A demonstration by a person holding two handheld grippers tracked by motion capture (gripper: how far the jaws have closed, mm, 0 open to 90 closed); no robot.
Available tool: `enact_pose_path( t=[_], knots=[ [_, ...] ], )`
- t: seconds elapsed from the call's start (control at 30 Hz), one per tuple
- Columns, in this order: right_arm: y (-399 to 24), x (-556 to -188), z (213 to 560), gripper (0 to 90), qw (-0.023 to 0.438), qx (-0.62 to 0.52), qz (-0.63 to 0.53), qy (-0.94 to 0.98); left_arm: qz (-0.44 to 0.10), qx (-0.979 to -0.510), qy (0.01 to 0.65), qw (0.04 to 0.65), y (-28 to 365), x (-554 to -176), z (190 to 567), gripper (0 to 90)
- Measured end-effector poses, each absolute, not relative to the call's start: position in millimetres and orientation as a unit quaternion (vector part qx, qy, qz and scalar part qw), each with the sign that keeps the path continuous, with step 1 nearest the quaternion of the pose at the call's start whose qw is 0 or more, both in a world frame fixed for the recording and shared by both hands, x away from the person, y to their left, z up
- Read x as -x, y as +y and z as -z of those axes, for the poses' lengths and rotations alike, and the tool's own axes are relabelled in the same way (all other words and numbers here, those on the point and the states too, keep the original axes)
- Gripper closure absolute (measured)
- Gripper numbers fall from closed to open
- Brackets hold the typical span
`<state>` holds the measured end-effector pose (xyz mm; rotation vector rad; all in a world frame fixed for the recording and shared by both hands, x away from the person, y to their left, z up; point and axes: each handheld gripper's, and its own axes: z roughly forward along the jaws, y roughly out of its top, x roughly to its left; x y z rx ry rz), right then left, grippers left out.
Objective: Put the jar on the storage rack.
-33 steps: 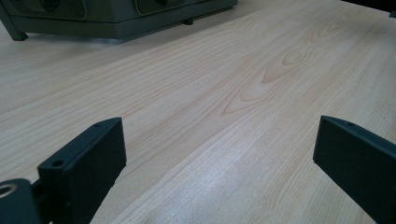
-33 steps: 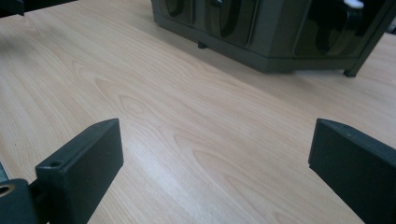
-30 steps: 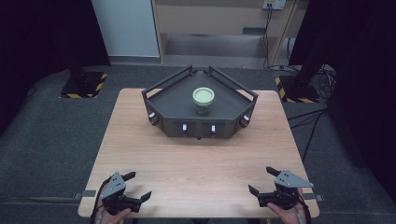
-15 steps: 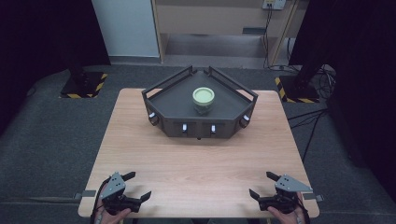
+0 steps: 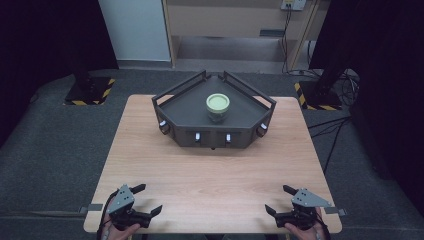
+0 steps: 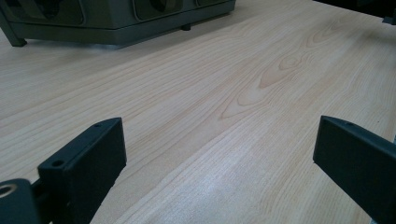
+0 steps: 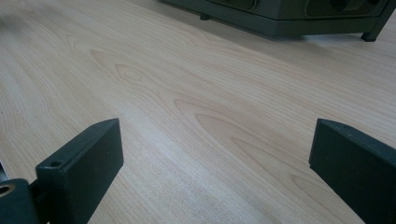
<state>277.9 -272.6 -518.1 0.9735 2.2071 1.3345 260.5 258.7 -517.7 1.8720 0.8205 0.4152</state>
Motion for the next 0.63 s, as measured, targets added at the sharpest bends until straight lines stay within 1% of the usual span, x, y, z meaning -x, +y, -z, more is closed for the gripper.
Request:
enact_pose_path(
  t=[0.63],
  knots=[
    [-273.9, -277.9, 518.4, 2.8, 0.192, -0.347, -0.478, 0.784, -0.172, -0.776, 0.338, 0.505, 258.5, -260.8, 517.7, 1.3]
  ],
)
